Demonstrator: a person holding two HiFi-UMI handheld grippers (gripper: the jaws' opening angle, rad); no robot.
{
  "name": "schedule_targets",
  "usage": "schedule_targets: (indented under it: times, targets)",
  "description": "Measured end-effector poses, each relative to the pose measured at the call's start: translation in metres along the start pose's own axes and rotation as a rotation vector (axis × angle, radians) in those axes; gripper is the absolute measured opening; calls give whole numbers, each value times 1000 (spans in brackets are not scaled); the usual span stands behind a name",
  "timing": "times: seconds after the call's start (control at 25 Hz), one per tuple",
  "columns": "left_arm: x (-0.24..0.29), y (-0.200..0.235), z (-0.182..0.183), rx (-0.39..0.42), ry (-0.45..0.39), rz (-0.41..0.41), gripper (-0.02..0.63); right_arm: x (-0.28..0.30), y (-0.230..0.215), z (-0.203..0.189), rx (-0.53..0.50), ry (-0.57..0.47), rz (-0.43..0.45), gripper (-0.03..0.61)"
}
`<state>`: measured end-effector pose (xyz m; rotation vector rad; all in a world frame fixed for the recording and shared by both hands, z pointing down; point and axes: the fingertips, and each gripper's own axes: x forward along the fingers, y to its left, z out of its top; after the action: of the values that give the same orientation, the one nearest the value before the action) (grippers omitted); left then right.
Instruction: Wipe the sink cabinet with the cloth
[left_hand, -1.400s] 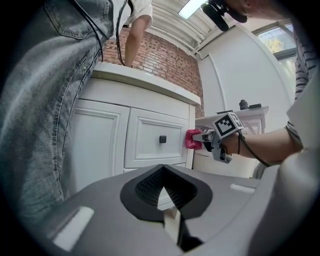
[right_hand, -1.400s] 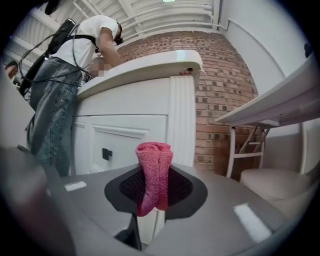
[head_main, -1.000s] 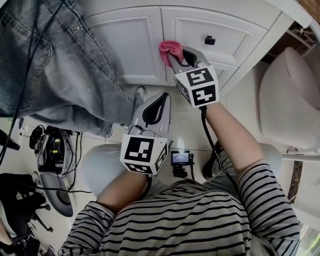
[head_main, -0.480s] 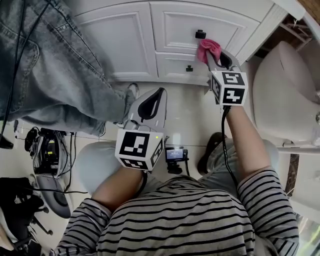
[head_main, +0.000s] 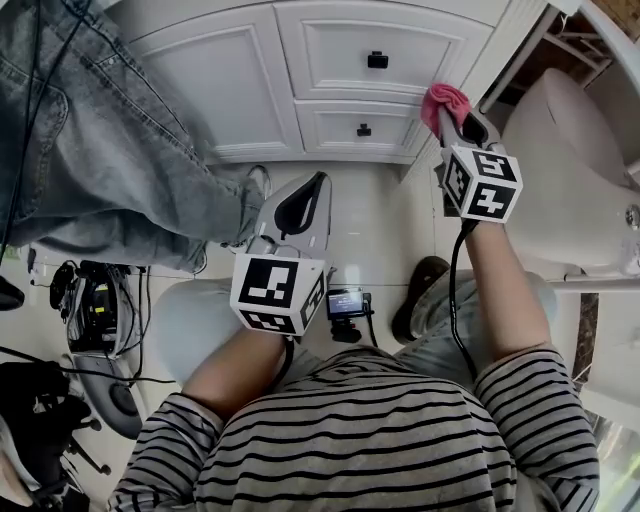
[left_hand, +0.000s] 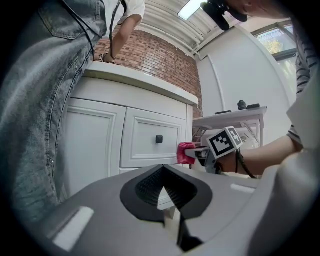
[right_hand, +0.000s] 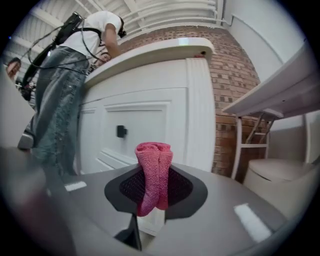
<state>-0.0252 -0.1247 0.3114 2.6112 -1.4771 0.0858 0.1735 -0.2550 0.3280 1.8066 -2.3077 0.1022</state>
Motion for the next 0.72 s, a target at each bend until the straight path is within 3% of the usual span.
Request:
schedule_targets:
  times: [0.2, 0.4, 0.52, 0.72]
  targets:
    - [-7, 3, 1, -18, -5, 12, 0, 33, 138, -15, -71, -47, 289, 87]
    - [-10, 28, 1, -40, -12, 56, 0, 85, 218, -47, -157, -33, 400, 87]
    - [-8, 35, -1, -37, -6, 61, 0, 108, 225, -63, -196, -3, 389, 87]
    - [-4, 37, -6, -46, 6, 54, 0, 107, 179, -77, -215, 13, 314, 89]
